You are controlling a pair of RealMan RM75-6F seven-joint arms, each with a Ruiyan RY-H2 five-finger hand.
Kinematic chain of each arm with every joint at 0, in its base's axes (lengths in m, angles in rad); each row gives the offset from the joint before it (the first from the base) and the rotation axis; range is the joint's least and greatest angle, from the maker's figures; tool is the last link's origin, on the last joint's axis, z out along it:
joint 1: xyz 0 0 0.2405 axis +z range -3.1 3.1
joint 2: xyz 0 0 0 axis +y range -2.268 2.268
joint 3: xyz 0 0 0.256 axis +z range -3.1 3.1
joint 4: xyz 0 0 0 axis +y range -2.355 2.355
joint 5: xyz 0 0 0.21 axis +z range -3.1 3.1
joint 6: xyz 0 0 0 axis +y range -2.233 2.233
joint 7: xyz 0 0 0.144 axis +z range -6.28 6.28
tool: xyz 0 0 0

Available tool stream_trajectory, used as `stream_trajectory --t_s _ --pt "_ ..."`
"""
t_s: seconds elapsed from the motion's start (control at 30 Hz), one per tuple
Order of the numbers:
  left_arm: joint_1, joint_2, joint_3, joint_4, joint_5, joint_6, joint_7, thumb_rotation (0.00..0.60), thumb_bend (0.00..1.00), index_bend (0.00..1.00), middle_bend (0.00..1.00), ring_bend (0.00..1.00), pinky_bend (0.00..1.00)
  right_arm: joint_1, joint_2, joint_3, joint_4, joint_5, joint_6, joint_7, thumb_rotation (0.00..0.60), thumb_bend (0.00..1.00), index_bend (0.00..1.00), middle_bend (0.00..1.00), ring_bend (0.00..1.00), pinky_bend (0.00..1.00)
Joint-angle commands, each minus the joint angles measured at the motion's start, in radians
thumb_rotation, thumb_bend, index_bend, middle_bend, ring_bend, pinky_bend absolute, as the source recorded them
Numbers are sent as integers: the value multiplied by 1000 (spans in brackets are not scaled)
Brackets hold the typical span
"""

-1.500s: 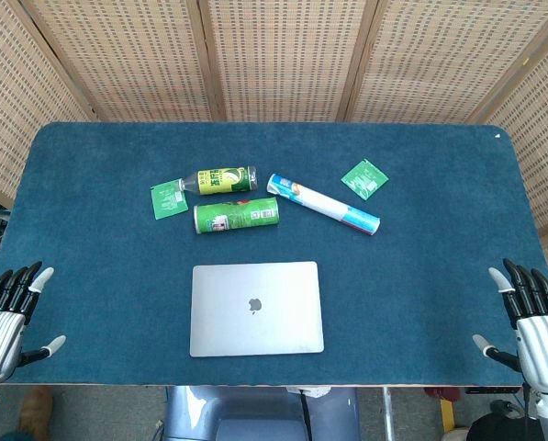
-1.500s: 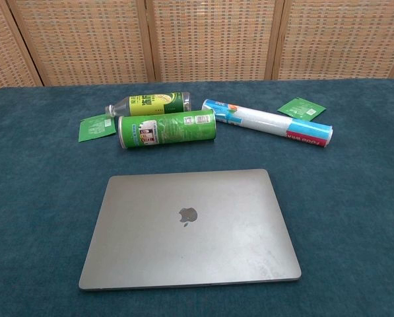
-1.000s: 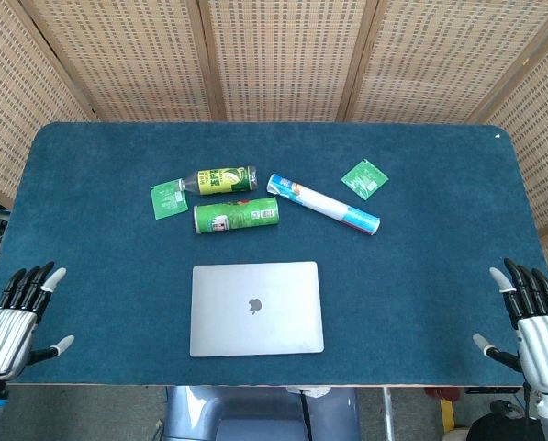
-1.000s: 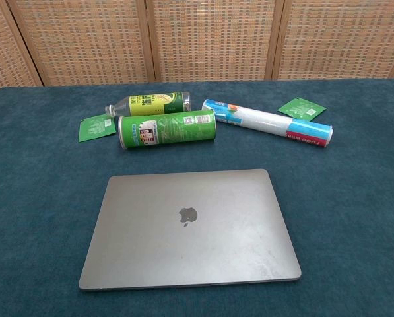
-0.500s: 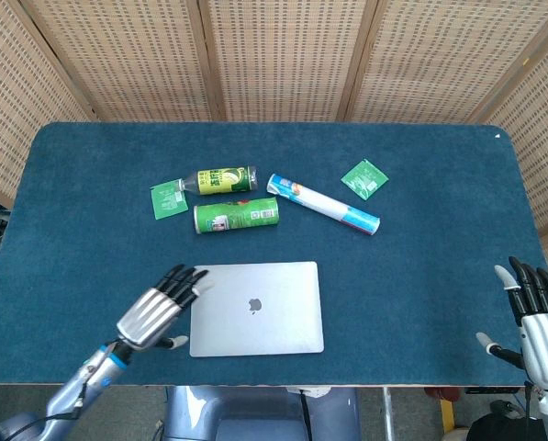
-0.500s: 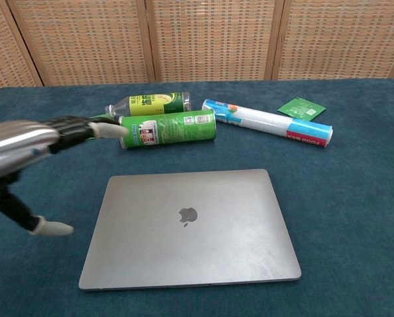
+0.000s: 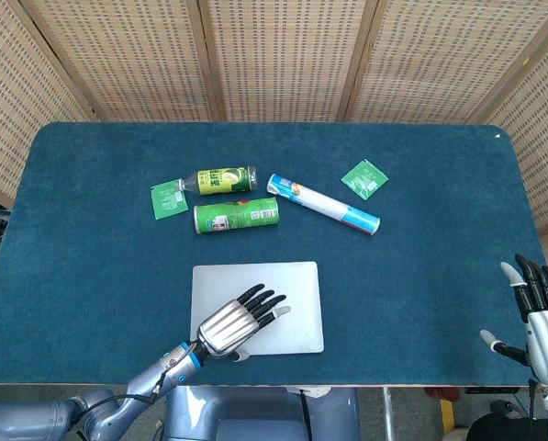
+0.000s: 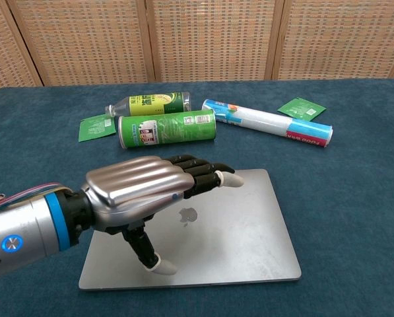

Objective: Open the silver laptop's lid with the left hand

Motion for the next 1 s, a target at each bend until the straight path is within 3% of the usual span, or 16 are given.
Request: stream_trajectory --t_s 0.03,0.47,1.0 --pt "-6 -12 9 6 -14 1 16 600 0 0 0 0 0 0 2 0 0 1 -1 5 600 0 59 0 0 0" --pt "-27 -96 49 71 -105 19 169 600 0 0 0 0 0 -1 13 1 1 6 -3 36 600 0 59 0 0 0" --pt "-60 -151 63 121 -155 35 184 600 1 0 0 0 0 -1 16 2 2 8 -3 45 600 0 59 0 0 0"
